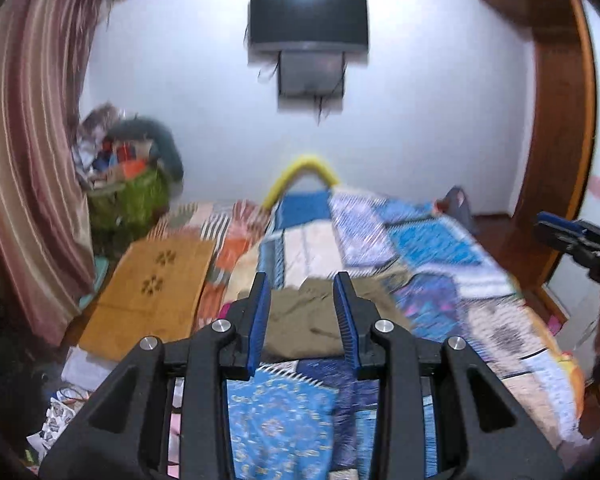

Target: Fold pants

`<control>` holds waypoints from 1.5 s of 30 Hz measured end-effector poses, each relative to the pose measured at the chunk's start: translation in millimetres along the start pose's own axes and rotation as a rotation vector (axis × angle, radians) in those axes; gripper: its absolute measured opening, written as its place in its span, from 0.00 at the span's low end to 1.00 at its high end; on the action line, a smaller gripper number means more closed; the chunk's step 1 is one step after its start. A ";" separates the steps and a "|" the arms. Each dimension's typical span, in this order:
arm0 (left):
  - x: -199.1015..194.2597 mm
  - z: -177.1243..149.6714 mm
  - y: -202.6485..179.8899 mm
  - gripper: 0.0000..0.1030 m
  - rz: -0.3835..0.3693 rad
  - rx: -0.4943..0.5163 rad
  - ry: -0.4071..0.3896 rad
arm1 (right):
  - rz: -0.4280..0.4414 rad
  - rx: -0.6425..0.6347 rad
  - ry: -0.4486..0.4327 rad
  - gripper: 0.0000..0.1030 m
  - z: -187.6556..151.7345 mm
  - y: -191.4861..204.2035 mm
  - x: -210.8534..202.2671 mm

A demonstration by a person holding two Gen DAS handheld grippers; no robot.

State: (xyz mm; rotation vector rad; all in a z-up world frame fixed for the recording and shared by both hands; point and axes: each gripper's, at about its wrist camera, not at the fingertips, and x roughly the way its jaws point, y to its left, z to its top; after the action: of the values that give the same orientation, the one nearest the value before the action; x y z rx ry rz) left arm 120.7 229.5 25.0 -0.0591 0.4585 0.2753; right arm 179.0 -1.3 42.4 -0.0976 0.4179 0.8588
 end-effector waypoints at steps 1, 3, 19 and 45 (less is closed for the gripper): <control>-12.3 0.4 -4.7 0.33 -0.005 -0.003 -0.022 | 0.011 0.003 -0.024 0.36 -0.1 5.5 -10.3; -40.4 -0.9 -15.2 0.33 -0.007 -0.012 -0.069 | 0.034 0.008 -0.066 0.36 -1.1 16.1 -28.6; -127.3 -39.4 -53.9 0.90 -0.011 -0.020 -0.203 | -0.014 0.020 -0.216 0.83 -28.7 53.4 -81.3; -131.5 -50.7 -61.8 1.00 0.004 -0.025 -0.217 | -0.059 0.027 -0.213 1.00 -40.2 59.6 -91.1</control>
State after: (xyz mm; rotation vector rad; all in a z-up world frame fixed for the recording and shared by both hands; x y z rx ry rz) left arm 2.8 131.5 37.7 -0.0516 0.2394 0.2874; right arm 68.8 -37.4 46.5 0.0071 0.2259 0.7956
